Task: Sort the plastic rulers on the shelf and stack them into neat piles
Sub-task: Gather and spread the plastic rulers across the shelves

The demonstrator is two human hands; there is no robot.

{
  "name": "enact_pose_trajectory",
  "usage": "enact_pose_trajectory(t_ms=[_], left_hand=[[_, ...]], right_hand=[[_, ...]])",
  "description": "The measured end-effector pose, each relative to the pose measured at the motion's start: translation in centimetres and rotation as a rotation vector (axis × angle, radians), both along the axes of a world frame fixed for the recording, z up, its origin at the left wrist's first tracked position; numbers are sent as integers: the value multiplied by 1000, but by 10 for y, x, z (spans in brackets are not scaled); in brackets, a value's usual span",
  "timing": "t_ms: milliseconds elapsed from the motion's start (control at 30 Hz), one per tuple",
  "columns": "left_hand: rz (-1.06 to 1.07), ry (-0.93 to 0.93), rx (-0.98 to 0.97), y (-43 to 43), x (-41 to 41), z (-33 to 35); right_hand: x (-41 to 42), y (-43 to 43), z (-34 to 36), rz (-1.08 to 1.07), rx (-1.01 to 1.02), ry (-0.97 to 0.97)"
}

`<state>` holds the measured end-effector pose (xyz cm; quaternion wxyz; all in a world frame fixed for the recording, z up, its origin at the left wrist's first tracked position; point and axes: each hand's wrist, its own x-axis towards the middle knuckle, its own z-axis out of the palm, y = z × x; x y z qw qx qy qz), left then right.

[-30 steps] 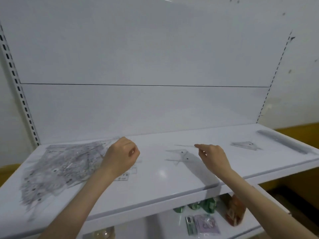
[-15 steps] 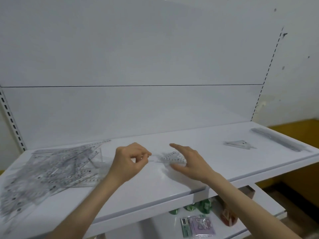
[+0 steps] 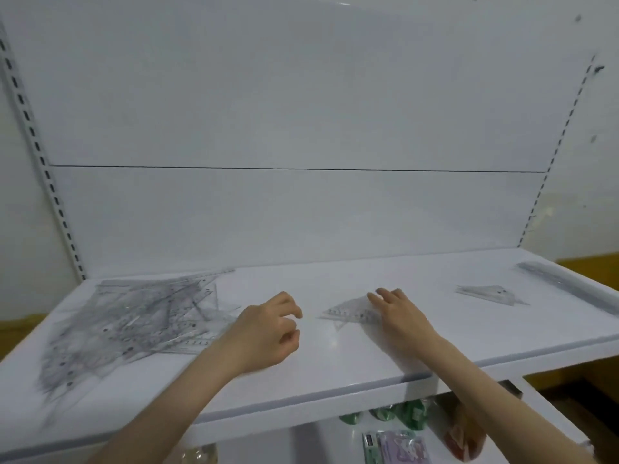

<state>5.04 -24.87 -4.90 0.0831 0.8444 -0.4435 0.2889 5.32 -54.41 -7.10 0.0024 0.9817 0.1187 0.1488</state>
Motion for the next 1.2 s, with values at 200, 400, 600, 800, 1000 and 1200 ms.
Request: enact_pose_trajectory(t_ms=[200, 400, 600, 800, 1000, 1200], left_hand=[[362, 164, -107, 91, 0, -5], [744, 436, -198, 172, -22, 3], [788, 585, -146, 197, -47, 7], [760, 542, -223, 199, -48, 12], [741, 526, -307, 199, -51, 16], [694, 559, -407, 198, -58, 15]], right_hand=[[7, 22, 18, -57, -169, 176], [26, 107, 42, 139, -12, 164], [38, 225, 34, 516, -66, 291], [44, 244, 35, 496, -79, 184], [37, 241, 38, 488, -220, 21], [41, 235, 28, 465, -211, -174]])
